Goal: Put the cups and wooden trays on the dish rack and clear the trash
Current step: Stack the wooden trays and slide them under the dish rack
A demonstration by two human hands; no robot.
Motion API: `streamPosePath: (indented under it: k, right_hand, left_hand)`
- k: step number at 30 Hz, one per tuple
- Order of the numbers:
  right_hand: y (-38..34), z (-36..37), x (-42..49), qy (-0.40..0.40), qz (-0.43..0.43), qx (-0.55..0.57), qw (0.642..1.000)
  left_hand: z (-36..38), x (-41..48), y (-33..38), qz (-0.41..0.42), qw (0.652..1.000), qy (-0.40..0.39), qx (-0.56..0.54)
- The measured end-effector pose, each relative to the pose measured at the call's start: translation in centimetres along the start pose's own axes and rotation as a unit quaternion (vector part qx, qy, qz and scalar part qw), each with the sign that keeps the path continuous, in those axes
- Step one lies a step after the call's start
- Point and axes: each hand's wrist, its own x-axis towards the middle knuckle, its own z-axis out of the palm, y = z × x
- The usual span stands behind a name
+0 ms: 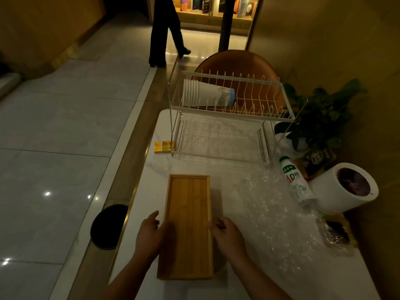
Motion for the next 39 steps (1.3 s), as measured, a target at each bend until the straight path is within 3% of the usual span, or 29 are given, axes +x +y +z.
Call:
streamPosePath:
  k: [5,14,20,25,39]
  right_hand:
    - [0.4,0.7,-0.1,-0.083,0.084,0.042,0.992]
    - [-0.3,2.6,-1.3,-0.083,0.105,0.127,0.983]
    - [-1.1,3.8,-2.3,-0.051,0.081,0.158,0.983]
    - [-1.0,3.8,-2.5,-0.061,0.094,0.226,0.968]
    - [-0.3,2.3,-1.9,-0.082,0.105,0.261,0.956]
  left_hand:
    - [0.1,-1.2,-0.7,-0.130,0.975,-0.085,-0.157]
    - [-0.1,-2.2,0.2,-0.072,0.967,-0.160,-0.186]
    - [0.0,-2.3,-0.1,-0.060,0.966,-0.178,-0.175]
    - [0.0,-2.3,0.0,-0.088,0.966,-0.148,-0.195]
    - [0.8,-2.4,-0.2,-0.142,0.951,-0.143,-0.235]
